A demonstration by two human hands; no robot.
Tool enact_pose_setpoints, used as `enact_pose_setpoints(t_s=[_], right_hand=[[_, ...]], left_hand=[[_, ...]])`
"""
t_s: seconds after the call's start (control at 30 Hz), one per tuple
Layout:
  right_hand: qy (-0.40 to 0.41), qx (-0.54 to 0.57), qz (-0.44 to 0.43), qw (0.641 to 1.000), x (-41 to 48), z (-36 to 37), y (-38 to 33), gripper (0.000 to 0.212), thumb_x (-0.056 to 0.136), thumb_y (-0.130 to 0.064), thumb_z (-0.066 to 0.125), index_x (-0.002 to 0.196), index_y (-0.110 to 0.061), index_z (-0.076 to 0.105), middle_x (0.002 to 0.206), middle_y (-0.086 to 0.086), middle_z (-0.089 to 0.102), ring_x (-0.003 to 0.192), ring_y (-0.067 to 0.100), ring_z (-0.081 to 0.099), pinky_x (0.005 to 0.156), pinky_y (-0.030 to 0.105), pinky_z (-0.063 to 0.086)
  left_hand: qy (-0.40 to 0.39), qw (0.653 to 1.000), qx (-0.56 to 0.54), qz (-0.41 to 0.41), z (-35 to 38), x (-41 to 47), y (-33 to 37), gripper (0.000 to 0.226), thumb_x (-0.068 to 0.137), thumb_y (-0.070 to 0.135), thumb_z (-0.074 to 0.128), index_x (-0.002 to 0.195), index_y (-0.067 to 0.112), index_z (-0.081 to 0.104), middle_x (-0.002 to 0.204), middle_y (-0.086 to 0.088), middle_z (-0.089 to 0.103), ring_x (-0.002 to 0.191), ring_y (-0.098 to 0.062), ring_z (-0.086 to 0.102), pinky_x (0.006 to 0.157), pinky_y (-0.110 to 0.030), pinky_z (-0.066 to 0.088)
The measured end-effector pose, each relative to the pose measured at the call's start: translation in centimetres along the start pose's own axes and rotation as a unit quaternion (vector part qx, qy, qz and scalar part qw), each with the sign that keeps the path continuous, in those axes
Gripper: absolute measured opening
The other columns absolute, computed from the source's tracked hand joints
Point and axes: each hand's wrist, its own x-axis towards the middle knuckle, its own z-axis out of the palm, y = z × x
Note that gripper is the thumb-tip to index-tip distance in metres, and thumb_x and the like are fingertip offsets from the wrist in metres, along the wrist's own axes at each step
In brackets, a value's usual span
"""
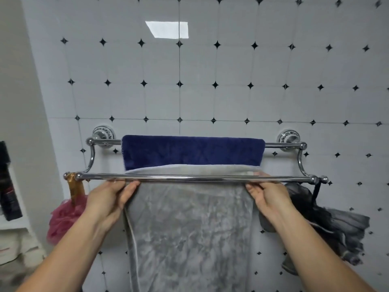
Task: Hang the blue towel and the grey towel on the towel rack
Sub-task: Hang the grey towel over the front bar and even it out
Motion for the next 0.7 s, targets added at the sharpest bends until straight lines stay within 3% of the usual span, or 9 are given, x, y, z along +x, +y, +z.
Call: enact_pose_setpoints(t_s=[0.07,0.13,0.17,0.23,0.27,0.33,0.4,0.53,0.7], right_hand=[[-0.045,0.066,-0.009,0.997,-0.5,0.0,0.0,0.034,0.084,0.017,0.046,0.107,0.003,0.067,0.098,0.018,0.075,0.089,0.025,0.075,0.075,0.030,0.061],[-0.086,0.160,-0.002,0.983,-1.1,-0.5,-0.3,0.060,0.068,0.015,0.043,0.126,0.009,0.055,0.122,0.024,0.065,0.114,0.033,0.065,0.098,0.039,0.053],[-0.096,0.207,0.003,0.974,-1.4,-0.8,-0.6,0.066,0.067,0.011,0.042,0.133,0.009,0.049,0.131,0.026,0.059,0.123,0.036,0.059,0.106,0.043,0.047],[-0.111,0.259,0.007,0.959,-1.7,-0.3,-0.9,0.056,0.080,-0.004,0.050,0.135,0.006,0.047,0.133,0.022,0.056,0.129,0.036,0.053,0.111,0.047,0.040],[-0.102,0.260,0.002,0.960,-1.9,0.3,-1.1,0.046,0.086,-0.015,0.059,0.128,0.003,0.053,0.125,0.018,0.060,0.125,0.031,0.057,0.109,0.047,0.042],[-0.058,0.208,-0.009,0.976,-2.0,2.0,-1.4,0.024,0.090,-0.027,0.065,0.093,-0.004,0.070,0.091,0.007,0.068,0.093,0.019,0.071,0.094,0.041,0.056],[-0.026,0.143,-0.014,0.989,-1.8,3.3,-1.3,0.022,0.092,-0.014,0.063,0.071,-0.010,0.071,0.078,0.005,0.069,0.074,0.016,0.071,0.074,0.033,0.062],[0.007,0.071,-0.050,0.996,-1.8,2.2,-0.5,0.025,0.086,0.006,0.064,0.082,-0.015,0.050,0.080,0.006,0.060,0.079,0.018,0.068,0.076,0.030,0.061],[0.088,-0.139,-0.052,0.985,-3.0,1.3,-0.9,0.018,0.078,-0.021,0.081,0.081,-0.010,0.066,0.058,-0.003,0.058,0.044,0.006,0.054,0.038,0.018,0.045]], left_hand=[[-0.015,1.000,-0.013,0.012,0.1,0.4,-0.1,0.034,0.097,-0.015,0.034,0.095,0.000,0.064,0.082,-0.004,0.078,0.080,-0.014,0.075,0.066,-0.020,0.060],[-0.046,0.998,-0.051,0.012,0.1,0.3,-0.3,0.039,0.094,-0.018,0.031,0.104,-0.001,0.065,0.090,-0.005,0.079,0.090,-0.015,0.075,0.074,-0.022,0.060],[-0.063,0.995,-0.080,0.013,0.2,0.2,-0.4,0.041,0.089,-0.019,0.031,0.109,-0.004,0.063,0.095,-0.009,0.077,0.095,-0.018,0.074,0.079,-0.025,0.060],[-0.089,0.982,-0.164,0.014,0.4,0.1,-0.4,0.045,0.074,-0.012,0.038,0.114,-0.007,0.058,0.102,-0.017,0.072,0.103,-0.028,0.070,0.093,-0.037,0.056],[-0.093,0.975,-0.203,0.013,0.8,0.0,-0.4,0.043,0.070,-0.005,0.044,0.111,-0.007,0.057,0.102,-0.019,0.070,0.102,-0.031,0.069,0.097,-0.043,0.053],[-0.089,0.967,-0.237,0.020,2.2,-0.1,-0.1,0.020,0.079,0.008,0.057,0.097,0.000,0.060,0.096,-0.016,0.067,0.096,-0.027,0.067,0.100,-0.044,0.050],[-0.049,0.978,-0.200,0.036,3.6,0.0,-0.3,0.006,0.083,0.009,0.065,0.083,0.009,0.059,0.083,-0.008,0.064,0.085,-0.020,0.065,0.092,-0.034,0.053],[0.031,0.988,-0.110,0.102,3.5,0.6,-1.8,0.039,0.081,-0.017,0.062,0.076,0.018,0.046,0.062,0.001,0.052,0.065,-0.011,0.057,0.069,-0.020,0.055],[0.033,0.983,-0.045,0.174,2.3,0.6,-2.9,0.030,0.083,-0.012,0.066,0.088,0.013,0.052,0.065,0.007,0.060,0.062,-0.006,0.062,0.067,-0.018,0.054]])
